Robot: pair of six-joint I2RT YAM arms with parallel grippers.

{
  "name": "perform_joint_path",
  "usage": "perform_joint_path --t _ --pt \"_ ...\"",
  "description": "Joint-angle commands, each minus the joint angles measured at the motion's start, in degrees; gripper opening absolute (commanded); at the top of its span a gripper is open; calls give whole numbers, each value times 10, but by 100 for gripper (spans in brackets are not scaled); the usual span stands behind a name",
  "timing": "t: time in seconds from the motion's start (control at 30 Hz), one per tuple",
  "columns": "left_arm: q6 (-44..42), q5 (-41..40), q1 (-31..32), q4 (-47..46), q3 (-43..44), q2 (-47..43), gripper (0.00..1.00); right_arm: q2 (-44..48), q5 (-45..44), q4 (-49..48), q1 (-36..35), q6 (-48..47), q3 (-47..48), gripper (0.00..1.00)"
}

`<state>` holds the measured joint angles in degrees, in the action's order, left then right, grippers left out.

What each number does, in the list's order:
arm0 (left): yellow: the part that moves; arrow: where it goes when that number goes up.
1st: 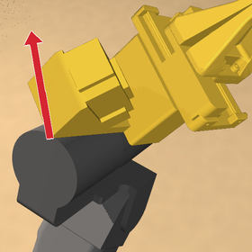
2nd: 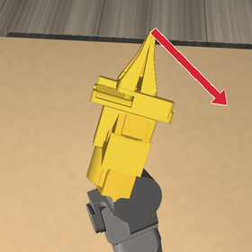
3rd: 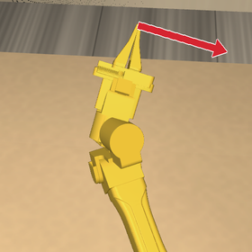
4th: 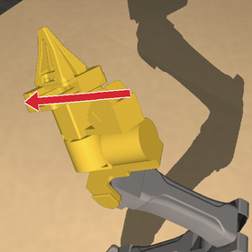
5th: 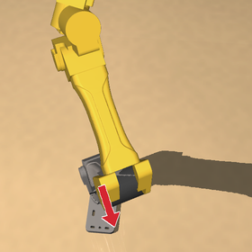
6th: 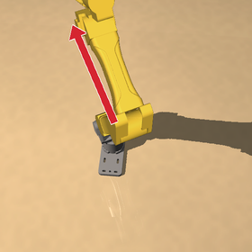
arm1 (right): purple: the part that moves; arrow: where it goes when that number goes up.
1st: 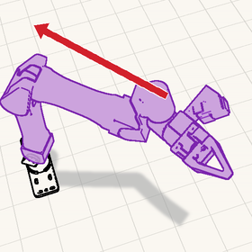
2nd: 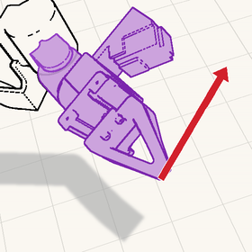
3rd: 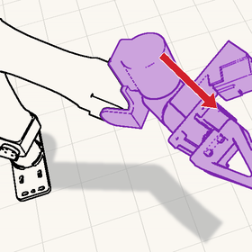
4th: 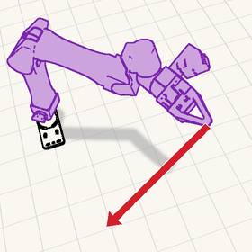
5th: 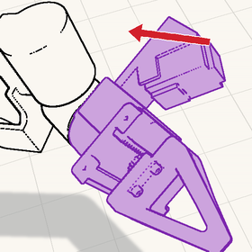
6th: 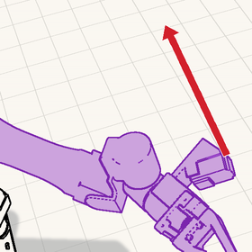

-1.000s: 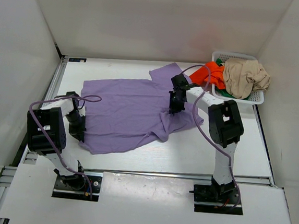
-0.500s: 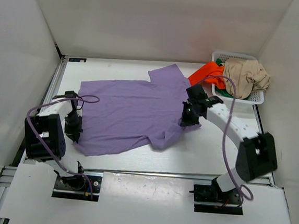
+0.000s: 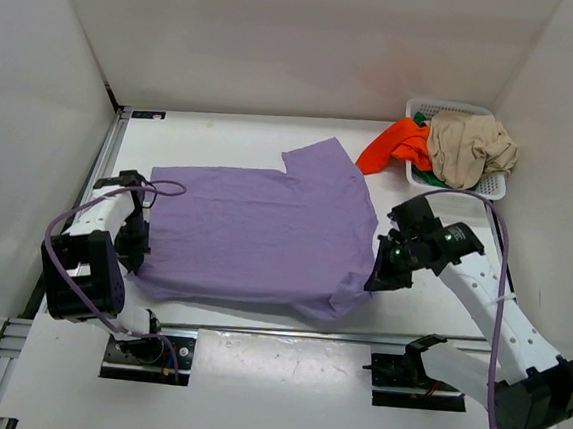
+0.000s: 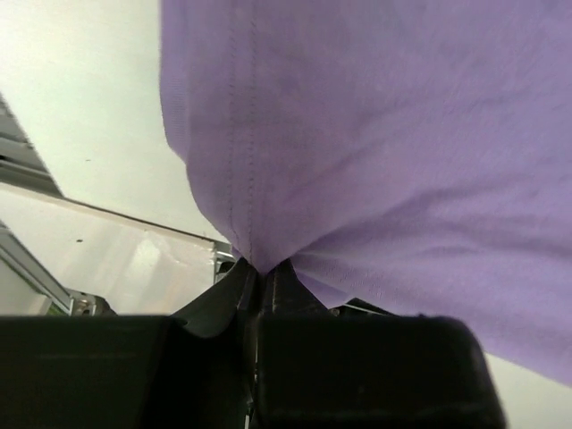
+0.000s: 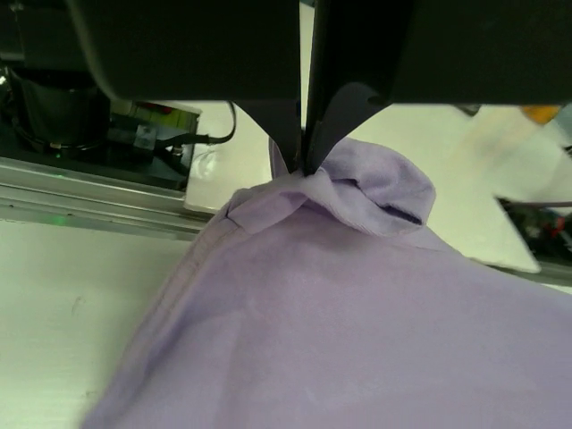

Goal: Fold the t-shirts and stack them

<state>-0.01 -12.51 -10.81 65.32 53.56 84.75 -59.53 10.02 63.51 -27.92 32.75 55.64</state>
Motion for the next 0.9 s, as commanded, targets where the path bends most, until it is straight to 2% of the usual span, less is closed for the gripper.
perform_joint_path --t 0.0,0.07,0.1,0.2,0.27,0.53,0.63,0.67,0.8,0.87 --pt "0 -18 -4 10 44 -5 10 -32 30 50 21 -19 75 0" --pt "0 -18 -4 22 61 3 10 -73 43 71 34 -43 82 0" --pt "0 -13 -4 22 61 8 10 -79 21 79 34 -52 68 0" --pt "0 -13 -4 17 56 9 10 -74 -2 52 34 -52 -24 0" --pt "0 -13 -4 11 40 9 10 -58 24 29 34 -52 -83 0" --pt "0 -8 -4 -7 4 9 10 -12 47 5 34 -21 -228 20" --pt "0 -8 -4 -7 4 14 10 -7 55 5 34 0 -236 25" --pt "0 -8 -4 -7 4 14 10 -7 55 11 34 7 -236 25" --pt "0 3 -4 -7 -1 14 10 4 15 34 34 20 -225 10" --pt "0 10 -4 -7 -1 9 10 10 10 34 34 34 -208 10"
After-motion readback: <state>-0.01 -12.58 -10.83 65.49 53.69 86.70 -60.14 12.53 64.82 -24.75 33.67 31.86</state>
